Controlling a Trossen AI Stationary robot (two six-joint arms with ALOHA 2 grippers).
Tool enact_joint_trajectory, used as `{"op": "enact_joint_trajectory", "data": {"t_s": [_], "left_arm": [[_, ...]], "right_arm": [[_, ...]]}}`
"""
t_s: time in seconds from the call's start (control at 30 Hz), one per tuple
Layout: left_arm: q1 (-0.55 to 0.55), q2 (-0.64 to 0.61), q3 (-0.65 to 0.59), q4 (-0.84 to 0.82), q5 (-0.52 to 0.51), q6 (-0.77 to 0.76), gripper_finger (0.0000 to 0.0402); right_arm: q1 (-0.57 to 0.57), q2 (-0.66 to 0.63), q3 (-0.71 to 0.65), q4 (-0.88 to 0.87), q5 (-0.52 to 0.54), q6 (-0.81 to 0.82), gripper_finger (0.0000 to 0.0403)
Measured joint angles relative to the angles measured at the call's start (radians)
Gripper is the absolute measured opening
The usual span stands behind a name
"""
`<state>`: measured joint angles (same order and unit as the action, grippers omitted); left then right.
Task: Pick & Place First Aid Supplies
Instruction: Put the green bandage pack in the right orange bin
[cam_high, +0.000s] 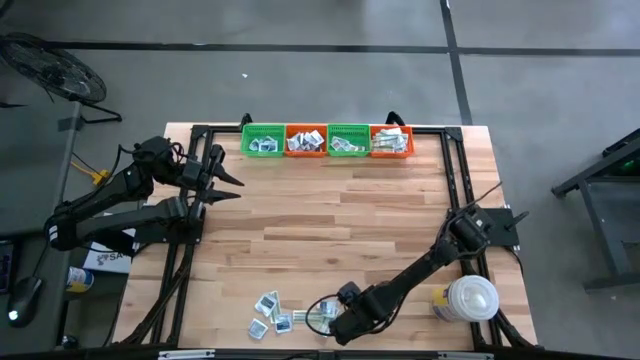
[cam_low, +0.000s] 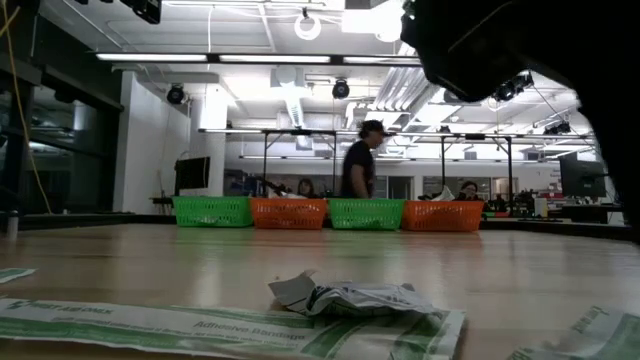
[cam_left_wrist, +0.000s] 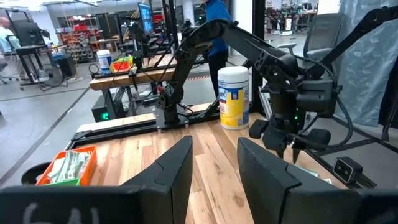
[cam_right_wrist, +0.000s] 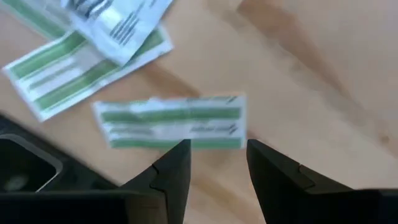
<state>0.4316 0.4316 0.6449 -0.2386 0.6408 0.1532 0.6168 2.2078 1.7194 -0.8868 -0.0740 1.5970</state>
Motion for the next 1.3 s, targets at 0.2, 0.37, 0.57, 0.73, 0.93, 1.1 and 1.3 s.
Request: {"op": "enact_joint_trajectory", "data": {"t_s": [0.2, 0.37, 0.57, 0.73, 0.93, 1.1, 1.3], "left_arm": [[0.000, 0.000, 0.000, -0.005, 0.004, -0.001, 0.0124], [0.000, 0.000, 0.000, -0.005, 0.004, -0.001, 0.0124], [0.000, 0.000, 0.000, -0.009, 0.004, -0.004, 0.0124], [0.000, 0.000, 0.000, -0.034, 0.004, -0.003, 0.0124], [0.000, 0.000, 0.000, -0.060, -0.004, -0.001, 0.0124], [0.000, 0.000, 0.000, -0.060, -0.028, 0.000, 0.0124], [0.000, 0.000, 0.000, -0.067, -0.030, 0.002, 0.0124]], "right_arm": [[-0.002, 0.004, 0.000, -0.035, 0.065, 0.000, 0.0149], [-0.002, 0.027, 0.001, -0.033, 0.085, 0.000, 0.0149], [-0.003, 0.072, 0.007, -0.021, 0.035, -0.031, 0.0149], [-0.001, 0.106, 0.010, -0.027, 0.006, -0.061, 0.0149], [-0.002, 0.116, 0.011, -0.031, 0.000, -0.081, 0.0140], [-0.002, 0.120, 0.011, -0.040, 0.007, -0.151, 0.0105], [-0.003, 0.121, 0.011, -0.053, -0.027, -0.199, 0.0054]]}}
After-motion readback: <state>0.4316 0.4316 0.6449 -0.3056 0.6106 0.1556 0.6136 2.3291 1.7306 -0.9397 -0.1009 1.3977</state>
